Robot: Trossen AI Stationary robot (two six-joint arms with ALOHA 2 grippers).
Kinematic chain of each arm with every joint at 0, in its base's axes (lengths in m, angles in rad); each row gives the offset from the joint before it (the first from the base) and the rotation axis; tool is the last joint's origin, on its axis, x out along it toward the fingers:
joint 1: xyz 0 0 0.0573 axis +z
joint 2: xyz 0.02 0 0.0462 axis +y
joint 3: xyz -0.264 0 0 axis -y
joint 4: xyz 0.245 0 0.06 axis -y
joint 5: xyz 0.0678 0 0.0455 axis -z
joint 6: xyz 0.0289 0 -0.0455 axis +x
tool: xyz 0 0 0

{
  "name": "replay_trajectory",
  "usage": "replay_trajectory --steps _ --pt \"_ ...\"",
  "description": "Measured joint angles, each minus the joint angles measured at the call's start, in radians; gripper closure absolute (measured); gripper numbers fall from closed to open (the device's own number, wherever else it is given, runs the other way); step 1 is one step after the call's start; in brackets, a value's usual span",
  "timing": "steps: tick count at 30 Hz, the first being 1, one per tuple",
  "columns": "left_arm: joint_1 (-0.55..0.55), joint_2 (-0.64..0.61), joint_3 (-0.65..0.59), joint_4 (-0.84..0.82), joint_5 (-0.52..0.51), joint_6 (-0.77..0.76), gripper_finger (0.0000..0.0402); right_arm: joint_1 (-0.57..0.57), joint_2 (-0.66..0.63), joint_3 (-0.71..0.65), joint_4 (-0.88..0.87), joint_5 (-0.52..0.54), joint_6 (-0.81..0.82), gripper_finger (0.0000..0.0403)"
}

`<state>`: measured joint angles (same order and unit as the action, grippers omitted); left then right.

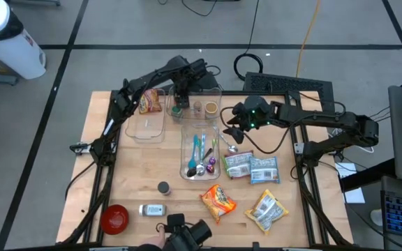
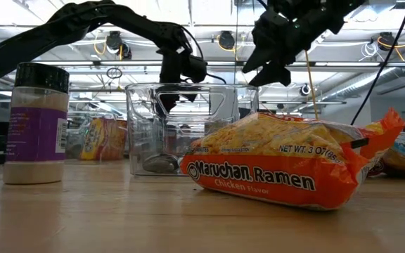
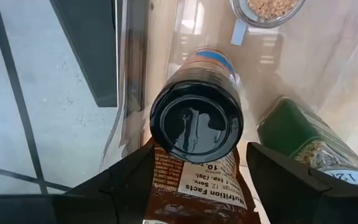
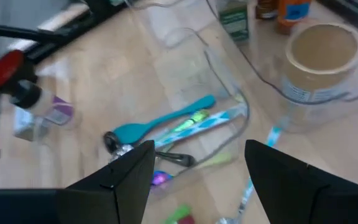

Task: Pick & Place Food Item
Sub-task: Put the white blue spoon into the bottom right transparent bin

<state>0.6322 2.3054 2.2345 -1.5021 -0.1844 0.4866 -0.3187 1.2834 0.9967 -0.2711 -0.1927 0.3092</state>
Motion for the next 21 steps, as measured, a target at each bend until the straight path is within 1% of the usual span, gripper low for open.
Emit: replay_trajectory --steps 3,6,10,12,17,21 --pt "-0.006 0.001 0.01 -0.005 -0.001 -0.015 0.0147 0.0 0.0 -0.029 0.066 -0.054 0.023 0.0161" --pt "-0.017 0.001 0.047 -0.005 -0.014 -0.018 0.0148 0.0 0.0 -0.05 0.136 -0.098 0.048 0.0161" --pt "-0.033 0.001 0.121 -0.009 -0.038 -0.026 0.0147 0.0 0.0 -0.052 0.165 -0.099 0.056 0.0161" --pt "-0.041 -0.019 0.117 0.006 -0.048 -0.036 0.0147 0.0 0.0 -0.052 0.18 -0.099 0.056 0.0161" --pt "-0.056 -0.064 0.12 -0.016 -0.089 -0.058 0.0147 0.0 0.0 -0.052 0.191 -0.103 0.073 0.0161" --pt "-0.07 -0.14 0.121 -0.006 -0.096 -0.104 0.0147 0.0 0.0 -0.052 0.192 -0.16 0.112 0.0161"
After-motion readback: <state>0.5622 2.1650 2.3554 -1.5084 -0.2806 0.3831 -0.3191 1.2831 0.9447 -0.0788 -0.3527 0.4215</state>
